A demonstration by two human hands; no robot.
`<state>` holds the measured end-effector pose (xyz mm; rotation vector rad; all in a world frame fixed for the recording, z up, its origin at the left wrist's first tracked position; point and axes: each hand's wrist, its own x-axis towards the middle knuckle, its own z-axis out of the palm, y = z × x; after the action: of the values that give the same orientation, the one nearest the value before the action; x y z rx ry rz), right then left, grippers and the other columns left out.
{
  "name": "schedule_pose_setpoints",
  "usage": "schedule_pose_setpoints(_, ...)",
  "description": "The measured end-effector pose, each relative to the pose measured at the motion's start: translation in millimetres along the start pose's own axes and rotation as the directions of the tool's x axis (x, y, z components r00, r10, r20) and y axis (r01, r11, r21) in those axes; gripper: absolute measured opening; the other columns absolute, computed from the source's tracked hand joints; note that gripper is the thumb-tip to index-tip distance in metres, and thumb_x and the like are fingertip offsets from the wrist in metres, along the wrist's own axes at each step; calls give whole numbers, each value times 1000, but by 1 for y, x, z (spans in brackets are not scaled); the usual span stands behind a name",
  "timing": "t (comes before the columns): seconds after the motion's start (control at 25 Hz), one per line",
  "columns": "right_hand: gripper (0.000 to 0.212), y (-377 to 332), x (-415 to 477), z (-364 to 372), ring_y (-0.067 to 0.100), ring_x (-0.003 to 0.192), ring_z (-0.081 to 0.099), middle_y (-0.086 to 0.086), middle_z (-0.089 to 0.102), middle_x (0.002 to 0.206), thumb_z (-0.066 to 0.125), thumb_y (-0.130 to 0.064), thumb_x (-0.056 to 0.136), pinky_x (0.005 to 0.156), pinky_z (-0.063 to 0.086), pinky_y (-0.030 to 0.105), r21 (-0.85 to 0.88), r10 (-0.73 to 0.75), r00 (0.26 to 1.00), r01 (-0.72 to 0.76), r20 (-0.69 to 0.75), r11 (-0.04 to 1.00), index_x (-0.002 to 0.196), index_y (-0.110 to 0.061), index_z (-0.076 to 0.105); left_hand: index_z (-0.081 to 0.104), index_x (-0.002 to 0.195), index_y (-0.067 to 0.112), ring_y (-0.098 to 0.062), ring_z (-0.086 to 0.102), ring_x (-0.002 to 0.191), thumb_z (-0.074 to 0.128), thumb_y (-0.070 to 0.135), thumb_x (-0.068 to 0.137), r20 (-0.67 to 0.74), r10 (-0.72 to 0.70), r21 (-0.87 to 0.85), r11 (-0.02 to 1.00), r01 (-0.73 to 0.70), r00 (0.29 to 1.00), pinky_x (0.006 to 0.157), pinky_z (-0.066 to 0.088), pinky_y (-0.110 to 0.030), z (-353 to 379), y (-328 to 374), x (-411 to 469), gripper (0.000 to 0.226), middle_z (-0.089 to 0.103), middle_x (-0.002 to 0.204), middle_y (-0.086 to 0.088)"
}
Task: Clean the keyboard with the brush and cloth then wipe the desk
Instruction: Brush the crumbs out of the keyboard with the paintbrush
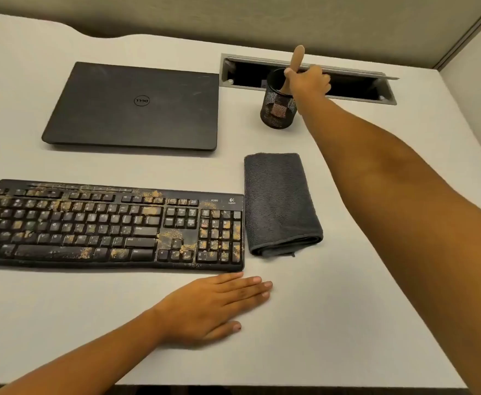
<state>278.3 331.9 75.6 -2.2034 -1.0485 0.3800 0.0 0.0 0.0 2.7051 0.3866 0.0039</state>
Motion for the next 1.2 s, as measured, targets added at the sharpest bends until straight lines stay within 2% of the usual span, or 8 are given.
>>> schedule_pose_setpoints(0.16,30,-2,0,2,19,106,59,2,68,108,69,-39,85,84,49,27,33,-152,986,154,-62,988,105,-17,72,1,157,21,-7,-4,150,27,39,107,7,-6,35,999,6,1000,120,0,-30,2,-2,2,59,-1,164,7)
schedule_pose_setpoints(0.32,18,0,-10,4,15,104,51,-2,61,104,74,-28,82,84,41,19,150,-247,943,283,-224,947,93,-15,74,2,157,21,-7,-4,150,26,38,107,7,-1,30,1000,1,1000,120,1,-30,3,-3,1,59,-1,164,7)
schedule_pose_setpoints(0.44,15,6,-36,-7,13,94,45,-1,56,95,73,-23,81,73,31,5,217,-370,861,459,-350,862,86,-10,72,1,157,21,-7,-4,150,26,38,107,7,-10,42,999,10,1000,120,2,-31,4,-4,1,59,-1,164,8)
schedule_pose_setpoints(0.6,8,13,-90,-26,16,84,49,0,55,84,73,-17,80,70,38,10,215,-476,704,653,-527,727,84,-9,73,2,157,22,-6,-5,149,26,38,107,5,-4,16,1000,4,1000,121,0,-31,4,-3,0,58,-2,164,9)
schedule_pose_setpoints(0.8,11,26,-172,-39,-4,87,52,14,61,89,69,-3,84,73,42,5,227,-610,610,776,-506,588,94,-1,73,0,157,23,-4,-9,149,23,38,107,14,-13,17,1000,13,1000,123,2,-38,6,-3,-1,57,-5,164,10)
schedule_pose_setpoints(0.92,14,30,-223,-41,-10,90,51,17,61,91,70,1,84,76,43,4,269,-620,642,760,-451,591,97,1,72,8,157,22,-2,-7,148,23,36,107,-13,-10,-9,1000,10,1000,122,-2,-33,6,-4,-1,54,2,164,10)
schedule_pose_setpoints(1.04,16,28,-268,-40,-10,91,53,17,60,93,70,1,84,78,45,6,322,-622,690,724,-370,610,100,1,71,33,152,19,-7,21,147,24,34,105,-83,-51,-136,990,39,995,121,20,-33,2,-6,-5,50,32,158,5)
schedule_pose_setpoints(1.2,10,8,-319,-25,5,86,56,11,62,94,68,-4,87,74,45,11,347,-659,696,716,-284,606,96,1,67,55,135,19,-11,51,121,32,30,104,-251,-144,-196,976,95,957,99,43,-26,-18,-21,-59,40,57,134,2)
